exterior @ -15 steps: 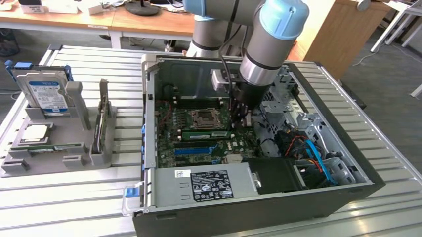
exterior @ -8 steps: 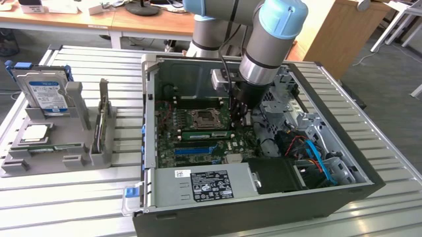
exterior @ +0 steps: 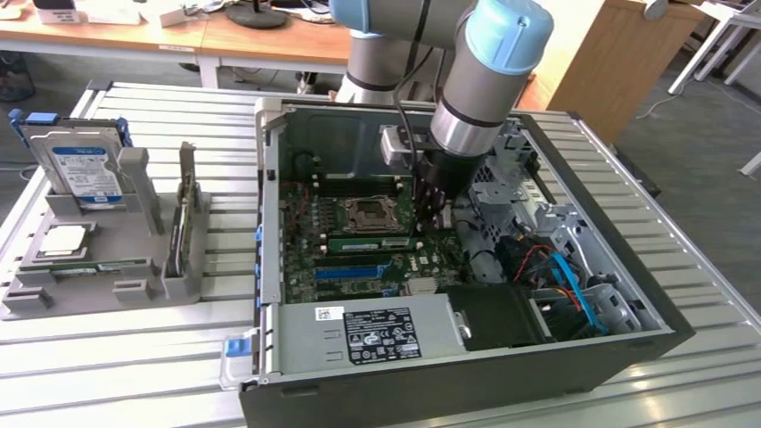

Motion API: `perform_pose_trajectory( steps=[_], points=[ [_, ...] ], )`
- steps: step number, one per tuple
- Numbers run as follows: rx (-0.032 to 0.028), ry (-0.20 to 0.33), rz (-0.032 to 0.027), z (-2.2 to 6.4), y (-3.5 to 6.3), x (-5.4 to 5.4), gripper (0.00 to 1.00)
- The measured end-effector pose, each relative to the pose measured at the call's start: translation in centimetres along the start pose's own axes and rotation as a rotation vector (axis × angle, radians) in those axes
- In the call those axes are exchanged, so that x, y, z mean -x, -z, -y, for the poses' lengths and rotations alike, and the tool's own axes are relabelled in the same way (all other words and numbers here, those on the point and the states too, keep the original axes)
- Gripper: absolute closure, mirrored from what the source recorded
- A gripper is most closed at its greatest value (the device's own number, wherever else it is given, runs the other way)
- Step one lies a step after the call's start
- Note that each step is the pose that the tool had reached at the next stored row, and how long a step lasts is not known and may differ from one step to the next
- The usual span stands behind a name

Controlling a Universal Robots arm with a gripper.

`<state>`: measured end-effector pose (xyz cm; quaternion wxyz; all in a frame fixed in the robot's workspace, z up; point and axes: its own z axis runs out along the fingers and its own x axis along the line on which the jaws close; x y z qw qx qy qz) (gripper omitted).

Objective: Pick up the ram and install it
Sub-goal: 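Press down the ram until it locks into place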

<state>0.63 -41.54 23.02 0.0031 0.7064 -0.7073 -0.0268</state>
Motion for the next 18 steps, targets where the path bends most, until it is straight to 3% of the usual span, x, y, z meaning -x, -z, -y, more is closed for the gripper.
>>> perform_pose_trajectory(
  steps=[18],
  points=[
    [-0.0001,0.0,-0.0002,0.03,-0.65,-0.03,0.89]
  ],
)
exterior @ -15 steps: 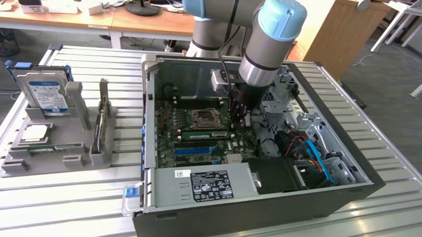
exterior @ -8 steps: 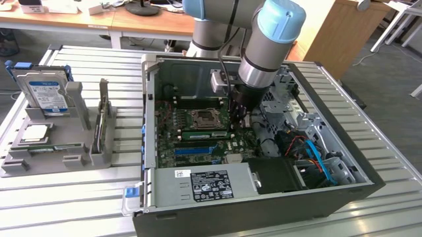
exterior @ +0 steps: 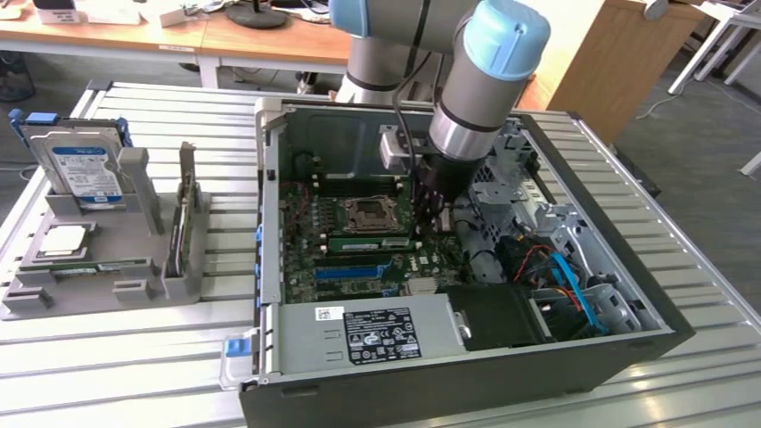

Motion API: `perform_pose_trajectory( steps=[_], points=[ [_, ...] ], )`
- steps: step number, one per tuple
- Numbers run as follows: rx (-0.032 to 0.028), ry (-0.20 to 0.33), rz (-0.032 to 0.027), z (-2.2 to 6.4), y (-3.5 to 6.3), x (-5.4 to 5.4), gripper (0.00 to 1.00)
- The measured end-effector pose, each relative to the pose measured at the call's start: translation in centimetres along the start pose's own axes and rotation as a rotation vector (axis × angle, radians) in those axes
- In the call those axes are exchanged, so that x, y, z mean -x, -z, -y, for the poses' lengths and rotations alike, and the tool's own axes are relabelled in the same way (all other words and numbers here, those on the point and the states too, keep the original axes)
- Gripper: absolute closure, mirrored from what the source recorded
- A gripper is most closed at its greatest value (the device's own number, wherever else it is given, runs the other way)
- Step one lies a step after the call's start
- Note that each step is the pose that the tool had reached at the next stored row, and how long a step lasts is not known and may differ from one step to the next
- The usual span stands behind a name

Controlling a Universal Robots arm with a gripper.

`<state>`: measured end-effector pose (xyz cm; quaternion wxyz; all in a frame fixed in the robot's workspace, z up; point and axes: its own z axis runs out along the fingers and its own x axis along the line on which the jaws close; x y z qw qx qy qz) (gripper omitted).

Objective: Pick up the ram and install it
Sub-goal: 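Press down the ram until it locks into place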

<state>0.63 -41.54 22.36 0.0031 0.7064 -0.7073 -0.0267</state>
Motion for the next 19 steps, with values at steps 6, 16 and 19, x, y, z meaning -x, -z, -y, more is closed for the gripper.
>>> perform_pose_trajectory(
  steps=[6,16,19],
  points=[
    [-0.0001,0.0,0.0005,0.01,-0.06,0.01,0.89],
    [0.0,0.0,0.0004,0.01,-0.23,0.0,0.89],
    [0.0001,0.0,0.0004,0.01,-0.22,0.0,0.89]
  ],
)
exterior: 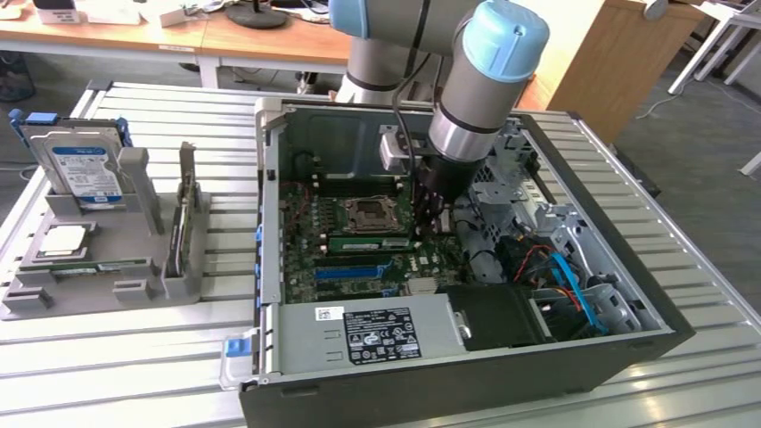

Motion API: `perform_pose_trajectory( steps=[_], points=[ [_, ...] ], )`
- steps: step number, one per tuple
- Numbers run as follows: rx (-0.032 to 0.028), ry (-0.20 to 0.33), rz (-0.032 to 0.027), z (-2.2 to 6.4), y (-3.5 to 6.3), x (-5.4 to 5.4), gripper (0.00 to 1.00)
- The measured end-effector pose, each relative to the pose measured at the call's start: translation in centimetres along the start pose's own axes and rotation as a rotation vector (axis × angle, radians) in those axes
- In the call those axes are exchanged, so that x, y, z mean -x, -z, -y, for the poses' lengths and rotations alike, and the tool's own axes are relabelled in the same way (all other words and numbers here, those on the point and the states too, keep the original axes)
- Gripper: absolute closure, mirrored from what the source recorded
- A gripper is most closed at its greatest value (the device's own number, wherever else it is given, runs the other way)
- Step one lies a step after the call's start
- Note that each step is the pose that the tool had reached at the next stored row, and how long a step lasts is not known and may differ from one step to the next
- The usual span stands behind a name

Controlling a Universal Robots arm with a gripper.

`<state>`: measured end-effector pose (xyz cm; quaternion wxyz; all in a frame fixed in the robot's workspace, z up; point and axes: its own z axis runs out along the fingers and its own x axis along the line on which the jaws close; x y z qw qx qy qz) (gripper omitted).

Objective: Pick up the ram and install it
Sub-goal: 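Press down the ram until it locks into place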

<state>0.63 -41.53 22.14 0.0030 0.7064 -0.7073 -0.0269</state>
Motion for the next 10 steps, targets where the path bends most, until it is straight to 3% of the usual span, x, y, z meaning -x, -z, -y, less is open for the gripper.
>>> perform_pose_trajectory(
  steps=[10],
  points=[
    [-0.0001,0.0,0.0,-0.03,0.84,0.03,0.89]
  ],
)
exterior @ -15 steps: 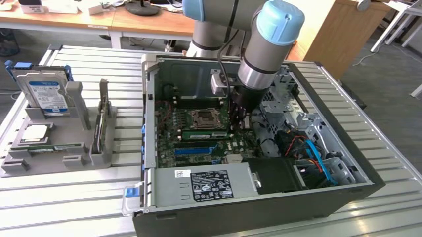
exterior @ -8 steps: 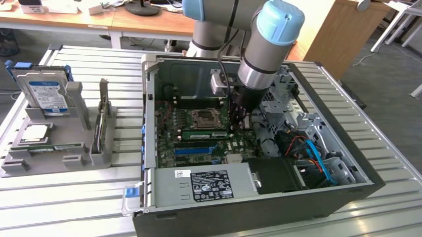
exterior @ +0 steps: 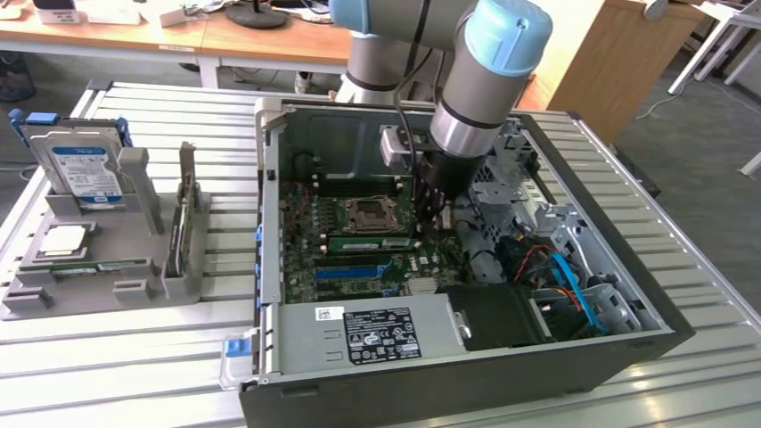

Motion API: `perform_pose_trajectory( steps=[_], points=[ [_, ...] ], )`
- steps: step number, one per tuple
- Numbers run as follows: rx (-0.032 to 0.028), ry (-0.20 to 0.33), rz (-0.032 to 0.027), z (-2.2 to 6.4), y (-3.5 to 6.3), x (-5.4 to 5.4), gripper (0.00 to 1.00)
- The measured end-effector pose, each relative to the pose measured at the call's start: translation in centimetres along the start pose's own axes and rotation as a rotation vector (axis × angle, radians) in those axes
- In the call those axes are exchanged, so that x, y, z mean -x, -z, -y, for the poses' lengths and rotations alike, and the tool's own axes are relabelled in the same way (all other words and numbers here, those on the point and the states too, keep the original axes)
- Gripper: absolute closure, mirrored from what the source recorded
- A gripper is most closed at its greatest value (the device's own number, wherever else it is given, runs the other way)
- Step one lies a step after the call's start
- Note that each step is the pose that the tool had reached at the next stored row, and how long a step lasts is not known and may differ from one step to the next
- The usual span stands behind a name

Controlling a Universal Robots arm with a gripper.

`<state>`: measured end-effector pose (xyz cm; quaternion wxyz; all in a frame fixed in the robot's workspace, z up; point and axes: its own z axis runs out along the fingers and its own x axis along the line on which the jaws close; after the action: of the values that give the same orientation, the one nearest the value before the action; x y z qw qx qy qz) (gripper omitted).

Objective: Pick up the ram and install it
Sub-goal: 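Press down the ram until it locks into place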

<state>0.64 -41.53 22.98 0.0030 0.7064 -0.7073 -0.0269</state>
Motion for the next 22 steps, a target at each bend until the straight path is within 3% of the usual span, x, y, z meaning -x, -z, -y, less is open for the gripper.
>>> perform_pose_trajectory(
  steps=[11,17,22],
  points=[
    [0.0001,0.0,0.0,-0.05,1.06,0.03,0.89],
    [0.0,0.0,0.0001,-0.05,1.1,0.04,0.89],
    [-0.001,0.0,-0.0001,-0.71,1.08,0.04,0.89]
  ],
)
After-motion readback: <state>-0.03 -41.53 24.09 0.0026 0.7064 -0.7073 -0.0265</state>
